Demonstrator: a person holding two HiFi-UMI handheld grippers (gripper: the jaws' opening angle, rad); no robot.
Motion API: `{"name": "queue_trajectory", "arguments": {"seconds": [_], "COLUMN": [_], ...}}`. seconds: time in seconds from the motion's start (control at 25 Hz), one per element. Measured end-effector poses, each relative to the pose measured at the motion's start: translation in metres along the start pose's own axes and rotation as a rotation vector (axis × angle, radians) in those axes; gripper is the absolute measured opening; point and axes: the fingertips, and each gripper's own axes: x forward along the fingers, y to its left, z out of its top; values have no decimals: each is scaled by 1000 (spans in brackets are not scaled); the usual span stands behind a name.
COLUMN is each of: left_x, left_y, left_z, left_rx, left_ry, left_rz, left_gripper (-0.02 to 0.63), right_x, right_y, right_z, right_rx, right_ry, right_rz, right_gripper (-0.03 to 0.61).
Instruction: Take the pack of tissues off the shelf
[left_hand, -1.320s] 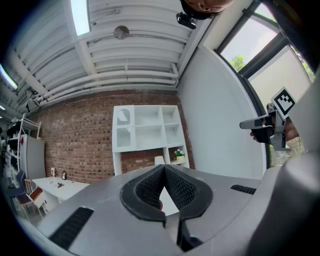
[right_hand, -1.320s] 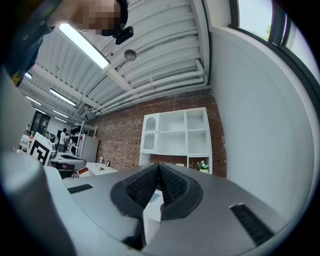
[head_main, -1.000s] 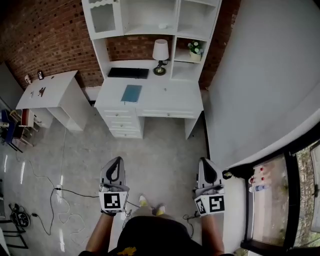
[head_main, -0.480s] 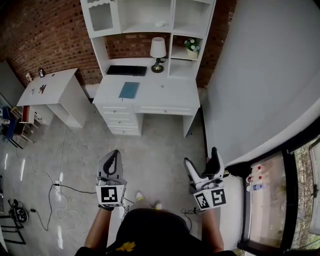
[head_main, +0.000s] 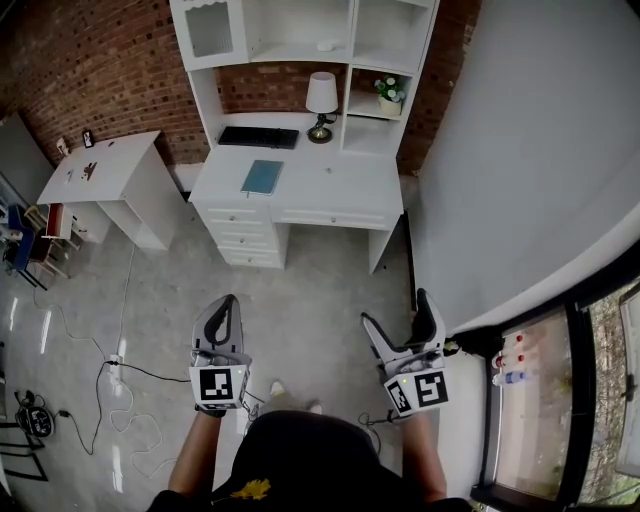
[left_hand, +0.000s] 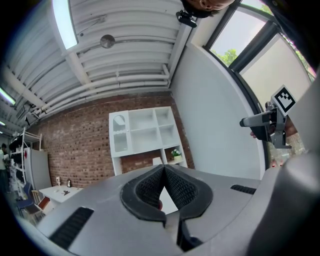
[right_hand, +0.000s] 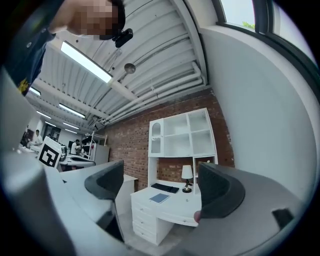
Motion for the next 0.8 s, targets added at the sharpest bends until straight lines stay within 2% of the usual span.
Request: {"name": "queue_trajectory", "arguments": {"seconds": [0.12, 0.32, 0.52, 0.64, 0.8], "left_x": [-6, -12, -9, -15, -15], "left_y": [5, 13, 17, 26, 30], "left_z": [-7, -15, -13, -30, -49], "left_rx": [41, -7, 14, 7, 107], "left_ry": [24, 54, 39, 83, 145], "left_rz": [-2, 44, 41, 65, 46], "left_gripper": [14, 14, 14, 14, 14], "right_x": [2, 4, 19, 24, 35], "right_y": [3, 9, 11, 17, 14], "right_z": [-2, -6, -9, -23, -41], "right_rx": [-5, 2, 12, 26, 53], "right_ry": [8, 10, 2, 29, 81], "right_rz": [11, 29, 45, 52, 42], "right_gripper": [430, 430, 429, 428, 429]}}
